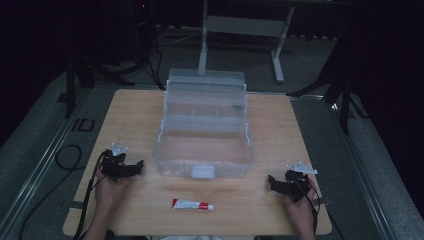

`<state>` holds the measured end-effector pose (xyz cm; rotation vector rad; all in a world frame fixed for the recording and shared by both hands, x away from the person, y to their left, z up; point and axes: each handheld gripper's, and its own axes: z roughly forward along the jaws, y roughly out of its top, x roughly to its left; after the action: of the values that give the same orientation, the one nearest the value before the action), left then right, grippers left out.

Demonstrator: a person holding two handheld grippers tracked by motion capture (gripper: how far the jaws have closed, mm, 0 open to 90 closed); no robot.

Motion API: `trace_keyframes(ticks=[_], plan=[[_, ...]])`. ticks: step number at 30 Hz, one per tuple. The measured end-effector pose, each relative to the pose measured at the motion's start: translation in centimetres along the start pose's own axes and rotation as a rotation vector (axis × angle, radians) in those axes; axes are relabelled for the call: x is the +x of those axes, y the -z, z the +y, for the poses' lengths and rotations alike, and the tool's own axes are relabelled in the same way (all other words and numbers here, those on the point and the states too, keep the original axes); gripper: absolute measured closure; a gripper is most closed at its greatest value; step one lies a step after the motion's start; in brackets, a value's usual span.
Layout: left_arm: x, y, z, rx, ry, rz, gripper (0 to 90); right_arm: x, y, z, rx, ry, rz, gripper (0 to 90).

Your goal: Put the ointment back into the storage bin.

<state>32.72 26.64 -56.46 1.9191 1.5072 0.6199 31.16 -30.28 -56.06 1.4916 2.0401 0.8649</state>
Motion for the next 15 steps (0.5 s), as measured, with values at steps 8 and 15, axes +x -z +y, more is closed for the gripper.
trace_keyframes(ticks=[8,15], plan=[[0.5,1.3,0.3,-0.011,0.044,-0.022,39.1,0.0,0.0,0.0,0.0,-0.001,0.0,12.6],[0.8,3.2,0.9,-0.056,0.04,-0.049,41.3,0.0,0.0,0.0,0.0,0.0,0.0,12.6]])
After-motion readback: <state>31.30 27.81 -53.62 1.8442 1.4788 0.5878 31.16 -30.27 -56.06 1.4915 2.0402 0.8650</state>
